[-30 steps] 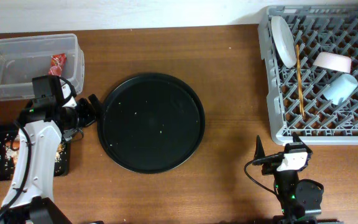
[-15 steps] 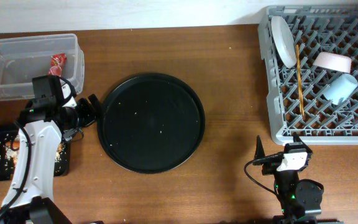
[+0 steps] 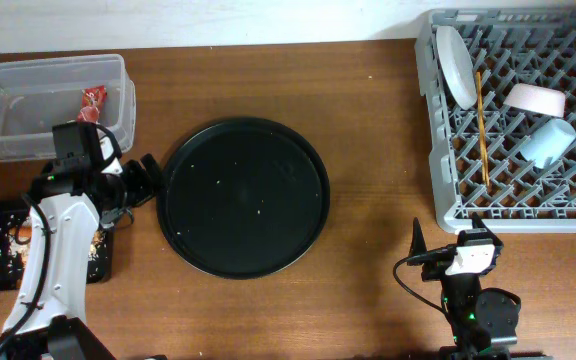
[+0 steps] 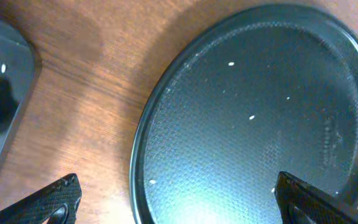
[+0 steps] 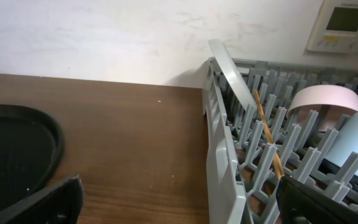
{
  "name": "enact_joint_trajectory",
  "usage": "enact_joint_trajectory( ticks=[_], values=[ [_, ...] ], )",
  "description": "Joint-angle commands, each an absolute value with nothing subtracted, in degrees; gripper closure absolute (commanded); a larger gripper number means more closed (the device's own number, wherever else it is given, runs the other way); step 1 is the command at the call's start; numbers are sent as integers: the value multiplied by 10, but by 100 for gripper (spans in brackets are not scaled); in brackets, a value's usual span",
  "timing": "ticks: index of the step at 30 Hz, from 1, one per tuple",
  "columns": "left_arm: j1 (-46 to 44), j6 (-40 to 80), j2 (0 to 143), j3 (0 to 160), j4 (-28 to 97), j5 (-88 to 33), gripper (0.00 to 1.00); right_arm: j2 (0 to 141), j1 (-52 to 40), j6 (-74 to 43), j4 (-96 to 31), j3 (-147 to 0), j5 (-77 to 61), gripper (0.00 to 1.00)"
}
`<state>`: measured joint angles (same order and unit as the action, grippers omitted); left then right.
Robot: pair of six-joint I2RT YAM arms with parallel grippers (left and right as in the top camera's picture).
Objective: Sort waste into correct bins and load items into the dishwasher rack
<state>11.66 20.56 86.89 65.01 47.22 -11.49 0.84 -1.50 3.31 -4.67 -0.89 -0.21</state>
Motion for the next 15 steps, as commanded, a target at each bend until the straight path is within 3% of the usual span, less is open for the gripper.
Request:
enact_joint_trajectory(
  ticks=[1, 15],
  values=[
    [107, 168, 855, 606, 475, -104, 1, 2, -19, 36, -47, -3, 5, 2],
    [105, 134, 501, 230, 225, -102, 1, 2, -19, 36, -47, -3, 5, 2]
  ],
)
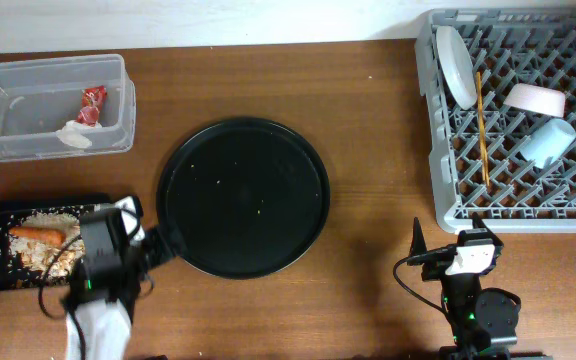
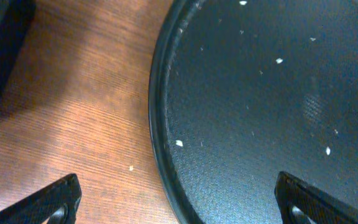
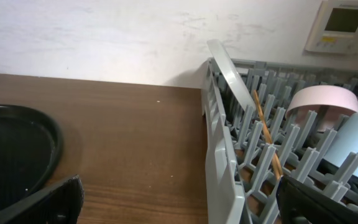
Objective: Sort waste into correct bins and load items into the dishwasher rack
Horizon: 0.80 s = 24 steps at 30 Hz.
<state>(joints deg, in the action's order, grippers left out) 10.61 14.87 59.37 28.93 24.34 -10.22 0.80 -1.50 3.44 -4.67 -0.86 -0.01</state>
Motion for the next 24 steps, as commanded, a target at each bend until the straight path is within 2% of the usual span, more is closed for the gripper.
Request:
enact_joint_trajectory(
  ticks=[1, 11, 15, 21, 24],
  values=[
    [105, 131, 463, 209, 218, -103, 1, 2, -19, 36, -47, -3, 5, 1],
    [95, 131, 206, 58, 132, -131, 1, 2, -19, 36, -47, -3, 5, 2],
    [45, 131, 163, 7, 27, -119, 1, 2, -19, 36, -47, -3, 5, 2],
    [15, 128, 125, 5, 39, -77, 1, 2, -19, 36, -47, -3, 5, 2],
    [15, 57, 103, 5, 39, -88, 1, 2, -19, 36, -47, -3, 5, 2]
  ],
)
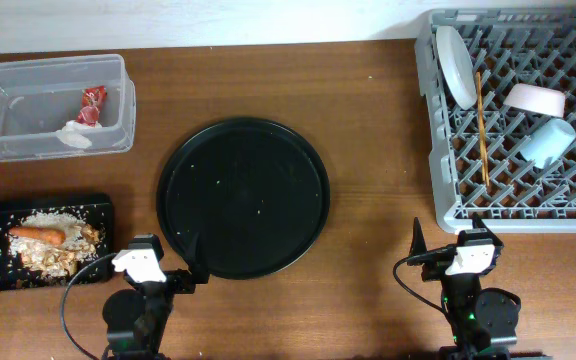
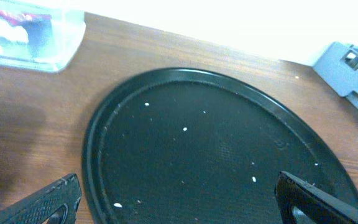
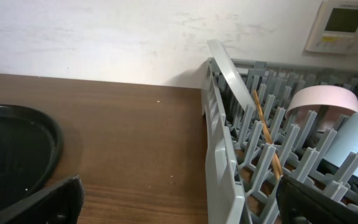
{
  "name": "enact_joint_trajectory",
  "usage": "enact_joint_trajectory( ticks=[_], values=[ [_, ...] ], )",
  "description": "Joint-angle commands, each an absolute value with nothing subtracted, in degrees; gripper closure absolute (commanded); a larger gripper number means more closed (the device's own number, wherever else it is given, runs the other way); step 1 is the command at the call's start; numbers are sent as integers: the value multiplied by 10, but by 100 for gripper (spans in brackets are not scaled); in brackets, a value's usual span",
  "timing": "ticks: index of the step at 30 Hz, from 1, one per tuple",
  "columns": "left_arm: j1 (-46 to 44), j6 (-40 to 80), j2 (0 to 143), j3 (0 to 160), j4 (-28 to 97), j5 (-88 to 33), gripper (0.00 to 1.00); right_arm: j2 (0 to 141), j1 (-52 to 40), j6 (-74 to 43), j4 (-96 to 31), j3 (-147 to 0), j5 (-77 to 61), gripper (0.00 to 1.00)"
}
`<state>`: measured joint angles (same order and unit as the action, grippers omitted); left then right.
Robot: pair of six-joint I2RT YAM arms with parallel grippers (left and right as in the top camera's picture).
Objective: Sort waste into correct bins and load items into the dishwasher rack
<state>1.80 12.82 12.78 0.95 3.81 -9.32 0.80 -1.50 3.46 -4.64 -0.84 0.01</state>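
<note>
The round black tray (image 1: pixel 243 197) lies mid-table, bare but for a few rice grains. My left gripper (image 2: pixel 179 205) is open and empty at the tray's near left rim, low at the table's front edge (image 1: pixel 183 280). My right gripper (image 3: pixel 179 199) is open and empty too, at the front right (image 1: pixel 448 245), short of the grey dish rack (image 1: pixel 433 120). The rack holds a white plate (image 1: pixel 455 65), chopsticks (image 1: pixel 481 125), a pink bowl (image 1: pixel 535 98) and a pale blue cup (image 1: pixel 548 142). The clear bin (image 1: pixel 53 60) holds a red wrapper (image 1: pixel 93 98) and white tissue (image 1: pixel 76 135).
A black rectangular tray at the front left holds a carrot (image 1: pixel 36 235) and rice scraps. Bare wood lies between the round tray and the rack. A wall unit (image 3: pixel 347 22) shows behind the rack in the right wrist view.
My left arm has drawn back from beside the food-scrap tray to the table's front edge. Its camera now looks across the round tray toward the back. The right arm has not moved.
My left arm first stood by the clear bin, gripper open at the round tray's left rim. Then it was nearer the front, beside the scrap tray. Now it sits folded at the front edge, open and empty. The right arm stayed put throughout.
</note>
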Motion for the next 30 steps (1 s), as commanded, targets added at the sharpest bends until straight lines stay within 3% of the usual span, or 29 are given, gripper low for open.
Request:
enact_joint_trajectory(
  ticks=[1, 12, 30],
  values=[
    [15, 36, 96, 5, 39, -91, 1, 2, -19, 36, -47, -3, 5, 2],
    [15, -18, 45, 5, 47, 12, 1, 2, -19, 36, -47, -3, 5, 2],
    [20, -46, 3, 5, 47, 13, 1, 2, -19, 36, -47, -3, 5, 2]
  ],
)
